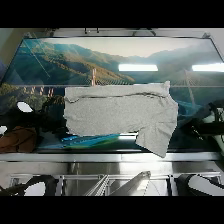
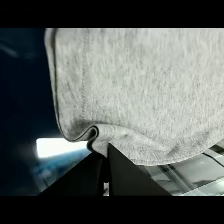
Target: Fold the shirts.
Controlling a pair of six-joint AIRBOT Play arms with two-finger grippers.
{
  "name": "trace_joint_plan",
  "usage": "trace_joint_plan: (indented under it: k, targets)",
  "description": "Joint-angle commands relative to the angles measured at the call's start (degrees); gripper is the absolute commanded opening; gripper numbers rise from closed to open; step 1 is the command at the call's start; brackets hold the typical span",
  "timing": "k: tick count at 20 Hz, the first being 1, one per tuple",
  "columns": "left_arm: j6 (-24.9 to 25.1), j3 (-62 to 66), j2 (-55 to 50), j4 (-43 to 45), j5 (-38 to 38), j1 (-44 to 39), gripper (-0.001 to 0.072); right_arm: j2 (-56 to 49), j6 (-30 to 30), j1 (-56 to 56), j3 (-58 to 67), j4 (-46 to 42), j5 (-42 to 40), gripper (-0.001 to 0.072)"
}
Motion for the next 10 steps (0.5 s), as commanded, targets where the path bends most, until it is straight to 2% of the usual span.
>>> trace_joint_plan:
  k: [1,6,10]
  targets:
    - [0.1,1.4,0.1,-0.5,-1.9,-0.2,0.0022,-0.2,-0.2,0.1,-4.6,0.0,-3.1,0.0347]
    - [0.1,1.4,0.1,-0.6,-1.9,-0.2,0.0022,-1.6,-0.6,0.6,-6.1,7.1,-3.8,0.0347]
    - [0.1,1.4,0.1,-0.6,-1.9,-0.2,0.0022,-4.4,-0.6,8.0,-6.2,11.4,-6.4,0.0346]
